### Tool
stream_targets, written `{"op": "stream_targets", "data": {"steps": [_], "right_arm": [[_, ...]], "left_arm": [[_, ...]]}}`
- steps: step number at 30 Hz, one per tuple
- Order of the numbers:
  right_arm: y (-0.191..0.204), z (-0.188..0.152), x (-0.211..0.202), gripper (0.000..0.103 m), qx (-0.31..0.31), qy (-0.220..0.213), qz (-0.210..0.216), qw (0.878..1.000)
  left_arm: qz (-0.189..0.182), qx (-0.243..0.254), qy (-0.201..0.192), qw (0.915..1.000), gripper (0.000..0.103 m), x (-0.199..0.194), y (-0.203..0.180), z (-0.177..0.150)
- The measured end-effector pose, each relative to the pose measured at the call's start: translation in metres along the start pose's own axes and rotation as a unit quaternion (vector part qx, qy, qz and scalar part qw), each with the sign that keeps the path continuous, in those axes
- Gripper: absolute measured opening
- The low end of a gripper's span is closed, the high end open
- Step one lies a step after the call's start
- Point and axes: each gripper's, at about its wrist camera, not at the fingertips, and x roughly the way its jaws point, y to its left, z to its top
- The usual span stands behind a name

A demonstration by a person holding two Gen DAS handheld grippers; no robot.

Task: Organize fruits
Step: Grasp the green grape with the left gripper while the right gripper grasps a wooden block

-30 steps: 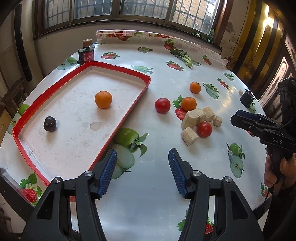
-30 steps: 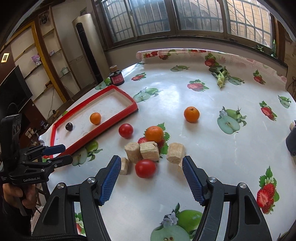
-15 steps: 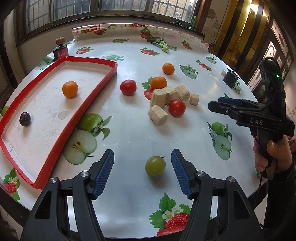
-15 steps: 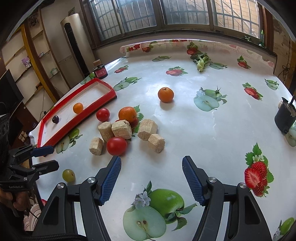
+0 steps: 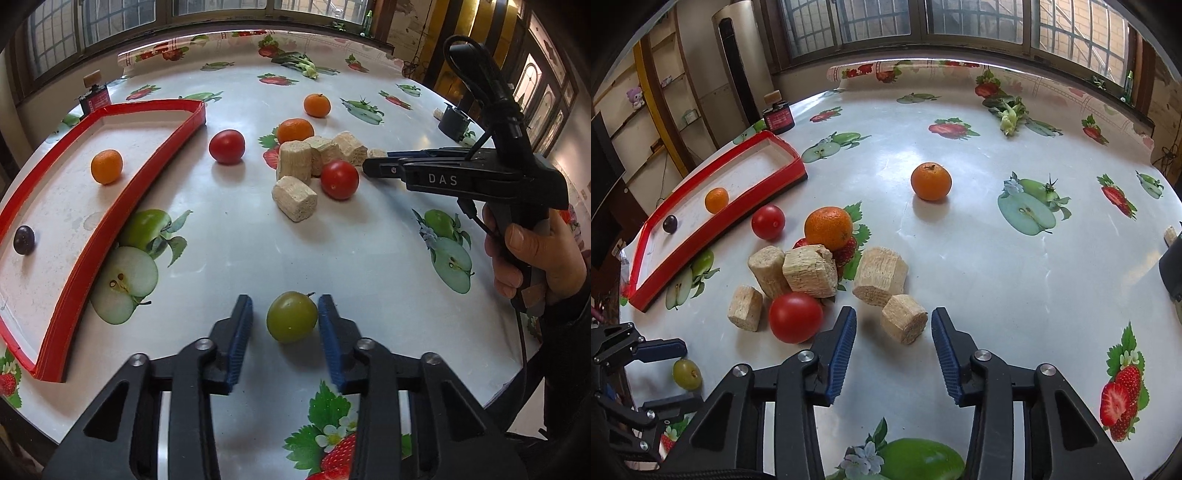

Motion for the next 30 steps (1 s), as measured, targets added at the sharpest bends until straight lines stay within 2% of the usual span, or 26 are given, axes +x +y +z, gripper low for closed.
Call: {"op": "stream_targets", "data": {"steps": [2, 11, 16, 30], "right_arm": [[0.0, -0.002, -0.002, 0.028, 0.0, -0.002, -0.002, 1.0], [0.001, -0.006, -0.04, 0.028, 0.009, -0.037, 0.007, 0.999], [0.012, -0.002, -0.056, 0.028, 0.004, -0.054, 0.023, 0.998], [0.054, 0.01, -0.064, 0.027, -0.031, -0.066, 0.06, 0.996]], "left_arm": [[-0.003, -0.002, 0.0, 1.0, 0.023, 0.0, 0.0, 0.001], [0.005, -0.008, -0.037, 0.9993, 0.023, -0.024, 0.009, 0.012], [0.025, -0.022, -0.056, 0.9979, 0.023, -0.037, 0.024, 0.019], [0.052, -0.055, -0.077, 0.9942, 0.023, -0.056, 0.052, 0.021]]}}
